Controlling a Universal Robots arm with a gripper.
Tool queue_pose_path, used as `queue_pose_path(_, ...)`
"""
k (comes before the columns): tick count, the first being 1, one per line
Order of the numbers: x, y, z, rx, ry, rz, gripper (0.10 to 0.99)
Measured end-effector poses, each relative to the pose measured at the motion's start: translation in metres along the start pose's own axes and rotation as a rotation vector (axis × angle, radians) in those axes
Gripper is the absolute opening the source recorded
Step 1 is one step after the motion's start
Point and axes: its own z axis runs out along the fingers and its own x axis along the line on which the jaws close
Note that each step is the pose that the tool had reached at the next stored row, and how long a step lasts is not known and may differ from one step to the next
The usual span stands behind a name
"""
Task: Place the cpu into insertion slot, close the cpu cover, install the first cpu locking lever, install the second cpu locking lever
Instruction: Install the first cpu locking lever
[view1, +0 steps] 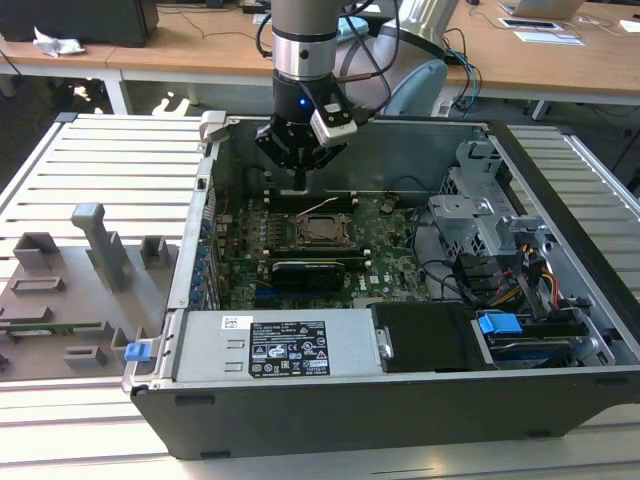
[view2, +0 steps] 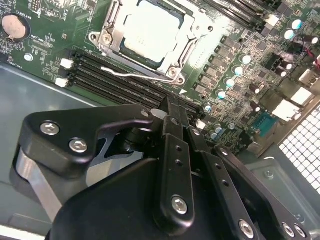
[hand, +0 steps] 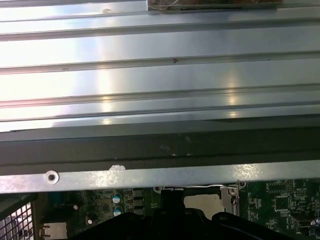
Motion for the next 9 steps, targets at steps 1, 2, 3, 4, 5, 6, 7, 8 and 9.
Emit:
queue_pose_path(1,0.0000,-0.0003,0.0009,0.000,0.0001,0.000,0.106)
queue_pose_path(2,0.0001,-0.0005,0.0030,-0.002,0.0001,0.000,0.106)
queue_pose_path(3,0.0001,-0.0006,0.0040,-0.006,0.0005,0.000,0.106)
queue_pose_path(4,0.0001,-0.0007,0.0048,-0.011,0.0008,0.000,0.106)
queue_pose_path(5,0.0001,-0.0017,0.0060,-0.020,0.0014,0.000,0.106)
queue_pose_path(6,-0.0002,-0.0045,0.0070,-0.033,0.0022,0.000,0.106)
queue_pose_path(7,-0.0002,-0.0064,0.0076,-0.040,0.0026,0.001,0.106)
queue_pose_path(8,-0.0004,-0.0094,0.0086,-0.052,0.0032,0.001,0.106)
queue_pose_path(9,-0.0005,-0.0112,0.0096,-0.058,0.0035,0.001,0.106)
